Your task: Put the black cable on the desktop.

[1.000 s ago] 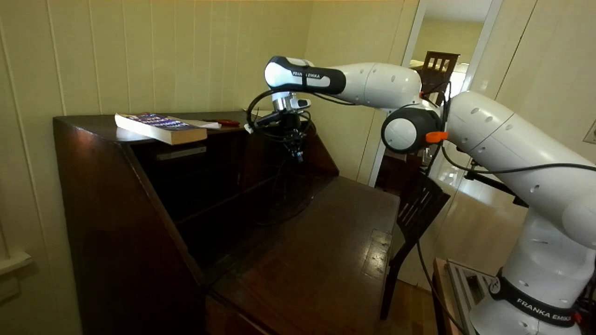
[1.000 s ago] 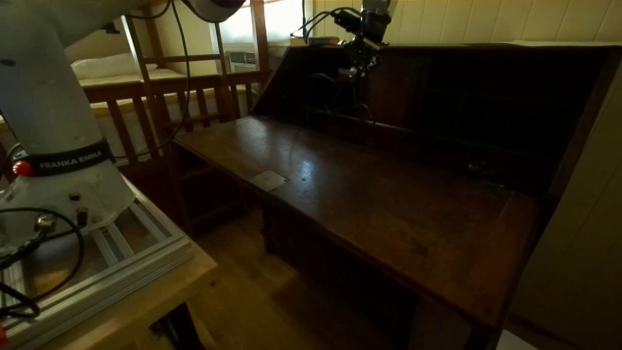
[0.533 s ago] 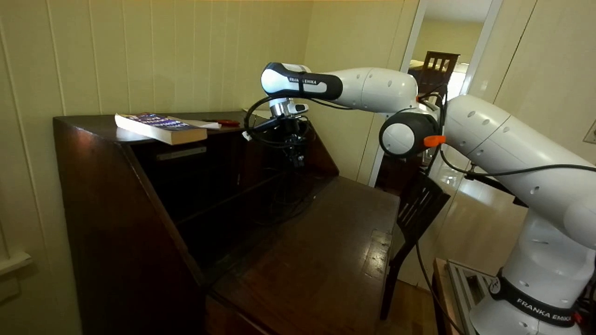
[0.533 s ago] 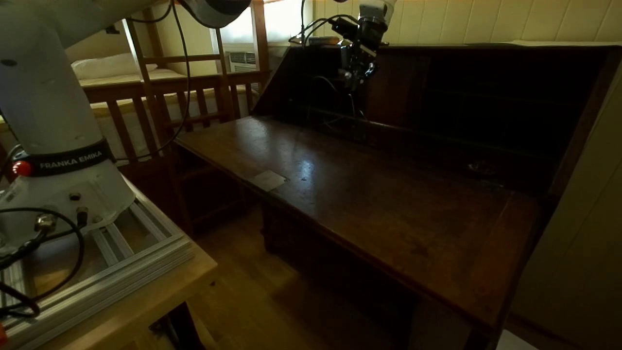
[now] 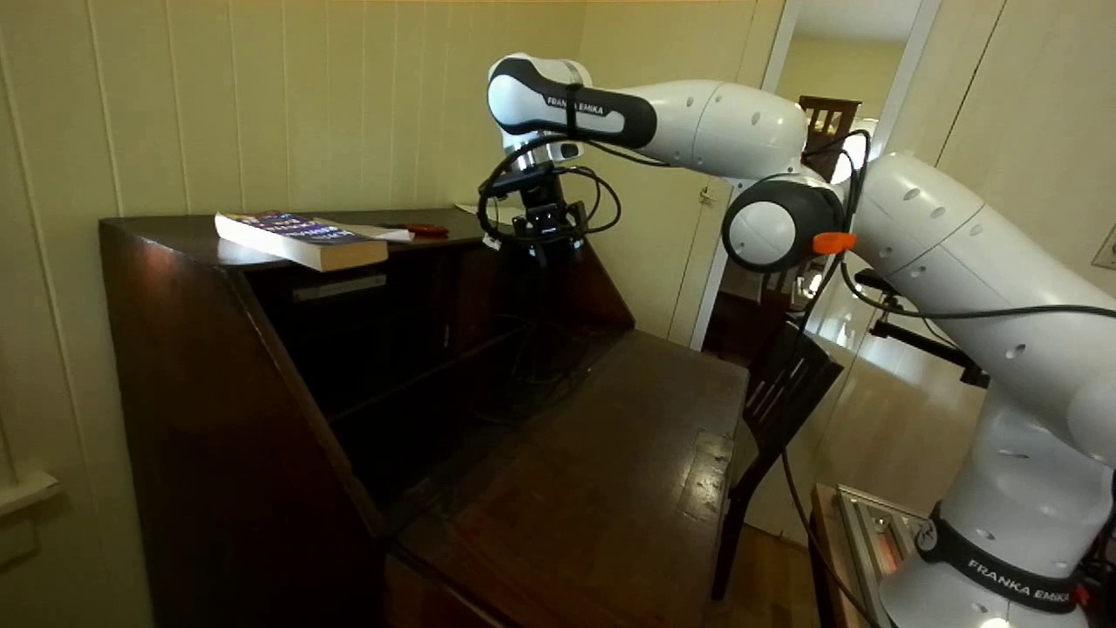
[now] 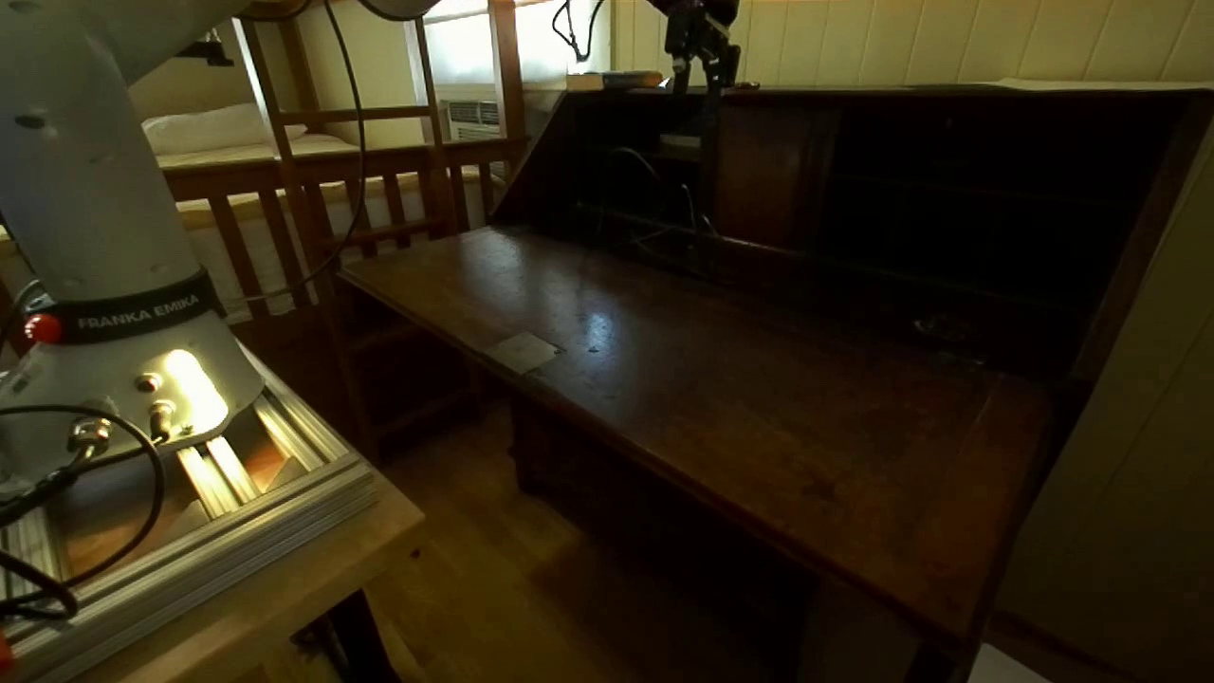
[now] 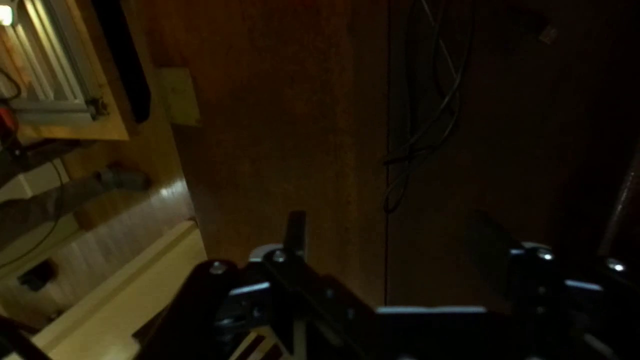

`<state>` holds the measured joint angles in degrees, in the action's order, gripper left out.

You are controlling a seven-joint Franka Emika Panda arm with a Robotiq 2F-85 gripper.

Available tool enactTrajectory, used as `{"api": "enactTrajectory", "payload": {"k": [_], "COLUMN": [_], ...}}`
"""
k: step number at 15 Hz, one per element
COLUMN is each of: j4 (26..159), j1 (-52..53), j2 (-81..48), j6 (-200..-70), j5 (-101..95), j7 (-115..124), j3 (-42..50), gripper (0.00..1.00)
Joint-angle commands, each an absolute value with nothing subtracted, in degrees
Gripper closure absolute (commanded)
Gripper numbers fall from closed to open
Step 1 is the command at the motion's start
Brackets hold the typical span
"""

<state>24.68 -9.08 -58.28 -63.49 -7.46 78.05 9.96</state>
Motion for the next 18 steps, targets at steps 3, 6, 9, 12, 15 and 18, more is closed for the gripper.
{"api": "enactTrajectory", "payload": {"k": [3, 6, 9, 12, 15, 18], "j4": [25.7, 24.9, 24.6, 24.7, 24.6, 24.6], "j1": [-3.2, -1.4, -1.8, -2.5, 0.4, 1.1], "j2": [-55.4, -54.4, -55.2, -54.8, -54.7, -54.0], "j6": [-57.6, -56.6, -55.1, -54.2, -59.1, -64.2], "j5": [-16.5, -18.1, -16.1, -15.6, -21.9, -24.1], "j7": [62.3, 59.4, 65.0, 66.3, 56.9, 49.1], "j3": [14.1, 15.0, 14.6, 14.6, 16.8, 17.3], "gripper": [0.0, 0.0, 0.0, 0.0, 0.0, 0.0]}}
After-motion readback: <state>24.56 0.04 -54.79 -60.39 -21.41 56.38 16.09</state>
